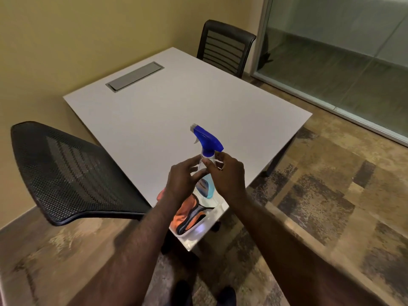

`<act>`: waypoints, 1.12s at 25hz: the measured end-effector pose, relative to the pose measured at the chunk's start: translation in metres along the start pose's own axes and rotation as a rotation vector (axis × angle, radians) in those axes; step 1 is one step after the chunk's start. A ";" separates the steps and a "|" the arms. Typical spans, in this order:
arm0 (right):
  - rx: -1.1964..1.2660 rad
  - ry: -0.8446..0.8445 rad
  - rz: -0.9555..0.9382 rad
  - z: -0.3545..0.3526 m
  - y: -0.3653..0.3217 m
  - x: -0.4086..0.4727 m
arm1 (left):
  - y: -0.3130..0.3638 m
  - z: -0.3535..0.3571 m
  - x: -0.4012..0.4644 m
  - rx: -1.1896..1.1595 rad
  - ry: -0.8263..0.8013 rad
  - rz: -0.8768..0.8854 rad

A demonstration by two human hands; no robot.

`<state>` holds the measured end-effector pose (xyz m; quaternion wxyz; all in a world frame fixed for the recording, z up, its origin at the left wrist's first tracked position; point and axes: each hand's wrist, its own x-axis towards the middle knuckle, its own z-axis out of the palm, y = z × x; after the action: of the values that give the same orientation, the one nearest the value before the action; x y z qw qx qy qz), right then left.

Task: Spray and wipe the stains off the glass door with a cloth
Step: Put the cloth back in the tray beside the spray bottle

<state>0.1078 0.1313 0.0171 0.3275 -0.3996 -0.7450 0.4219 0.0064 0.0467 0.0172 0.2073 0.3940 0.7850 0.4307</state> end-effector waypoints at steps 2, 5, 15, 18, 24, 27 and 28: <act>-0.009 -0.027 0.026 0.010 0.013 -0.004 | -0.013 0.008 -0.002 -0.034 -0.013 -0.040; -0.012 -0.088 0.073 0.019 0.030 -0.003 | -0.028 0.022 -0.002 -0.064 -0.019 -0.071; -0.029 -0.184 0.102 0.028 0.053 0.008 | -0.052 0.042 0.004 -0.096 0.011 -0.129; -0.017 -0.205 0.106 0.031 0.053 0.009 | -0.056 0.045 0.005 -0.117 0.051 -0.157; -0.011 -0.208 0.114 0.036 0.054 0.008 | -0.059 0.047 0.005 -0.097 0.071 -0.149; 0.008 -0.178 0.104 0.038 0.056 0.002 | -0.063 0.046 0.003 -0.086 0.032 -0.151; 0.017 -0.179 0.111 0.039 0.056 0.000 | -0.063 0.045 0.002 -0.072 0.017 -0.149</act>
<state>0.0932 0.1355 -0.0492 0.2390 -0.3981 -0.7445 0.4796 0.0071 0.0517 -0.0598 0.2459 0.3231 0.7980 0.4453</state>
